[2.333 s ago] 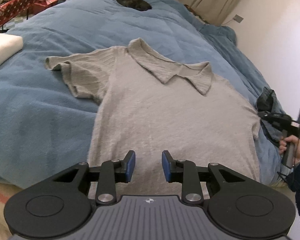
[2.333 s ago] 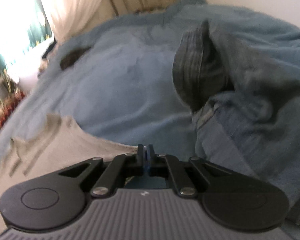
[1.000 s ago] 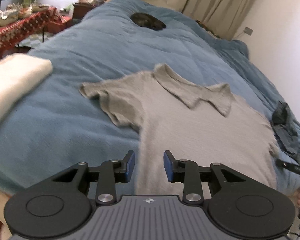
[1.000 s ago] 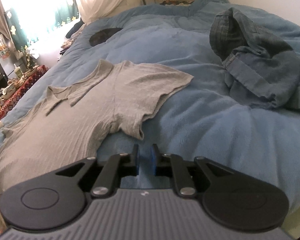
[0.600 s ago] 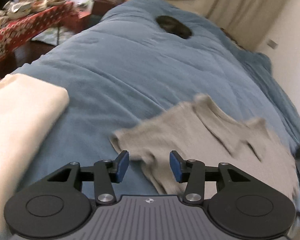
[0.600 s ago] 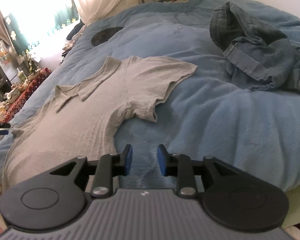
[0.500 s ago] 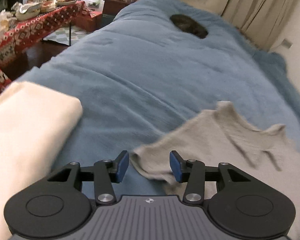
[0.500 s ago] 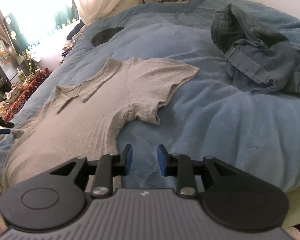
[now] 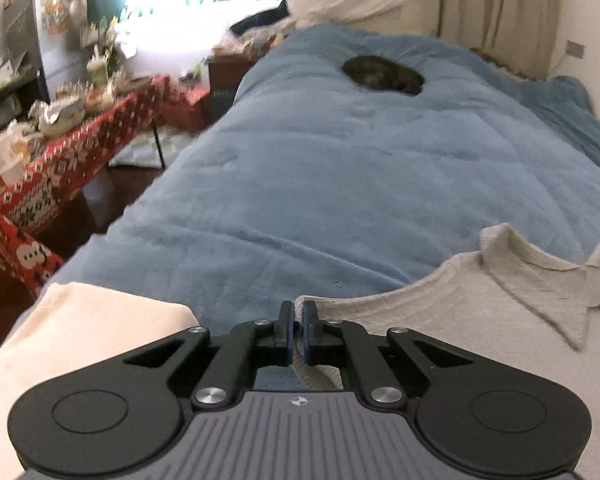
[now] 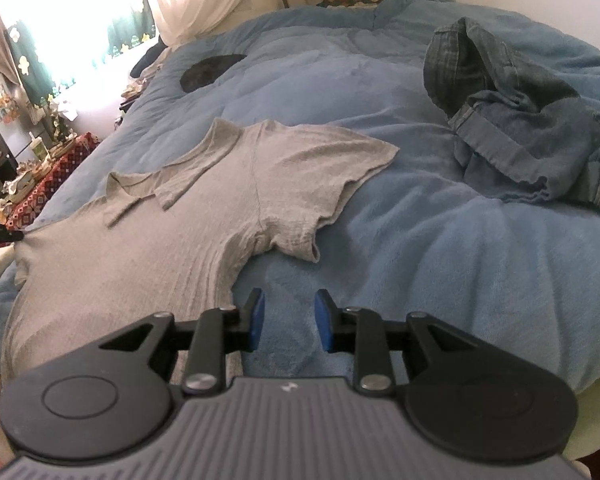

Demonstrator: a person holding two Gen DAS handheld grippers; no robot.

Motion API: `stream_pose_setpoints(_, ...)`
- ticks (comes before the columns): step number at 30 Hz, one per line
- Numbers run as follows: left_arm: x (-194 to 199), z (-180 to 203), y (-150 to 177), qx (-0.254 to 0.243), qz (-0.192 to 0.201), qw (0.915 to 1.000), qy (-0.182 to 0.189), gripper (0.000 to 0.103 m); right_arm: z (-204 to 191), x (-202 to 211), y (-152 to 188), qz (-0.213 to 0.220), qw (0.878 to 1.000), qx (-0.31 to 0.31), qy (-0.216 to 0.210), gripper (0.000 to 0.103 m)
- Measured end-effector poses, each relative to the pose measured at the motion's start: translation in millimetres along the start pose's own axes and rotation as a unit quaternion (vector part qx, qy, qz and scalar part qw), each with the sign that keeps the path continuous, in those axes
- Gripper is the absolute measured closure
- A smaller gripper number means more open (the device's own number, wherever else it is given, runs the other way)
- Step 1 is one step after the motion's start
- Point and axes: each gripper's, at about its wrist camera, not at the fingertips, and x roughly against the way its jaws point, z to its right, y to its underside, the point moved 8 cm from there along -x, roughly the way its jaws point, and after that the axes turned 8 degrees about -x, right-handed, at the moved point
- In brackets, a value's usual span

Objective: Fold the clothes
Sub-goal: 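Grasp the sweater hem with the left gripper and lift it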

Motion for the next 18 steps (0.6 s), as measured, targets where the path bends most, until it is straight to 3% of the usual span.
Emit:
stream_pose_setpoints(3, -23, 5, 11, -0.013, -0.034, 0.9993, -0.001, 0.098, 0, 0, -1, 0.001, 1.000, 0.001, 0.000, 0.073)
stream_pose_setpoints(8, -30, 6, 22, -0.013, -0.058, 0.9982, -0.005, 0.085, 2, 3, -2, 0.003, 1.000, 0.001, -0.002, 0.071)
stream_pose_setpoints(10, -16, 3, 21, 0.014, -0.053, 0.9984, 0.014, 0.061, 2, 3, -2, 0.004, 1.000, -0.001, -0.006, 0.069)
stream_pose_setpoints(14, 17, 1, 23, 0.059, -0.040, 0.9960, 0.055, 0.058, -1, 4, -1, 0.006, 1.000, -0.005, -0.019, 0.069)
stream_pose_setpoints(18, 37, 20, 41, 0.084, -0.060, 0.9895, 0.101, 0.060, -3, 2, 0, 0.006, 0.999, -0.008, -0.031, 0.068)
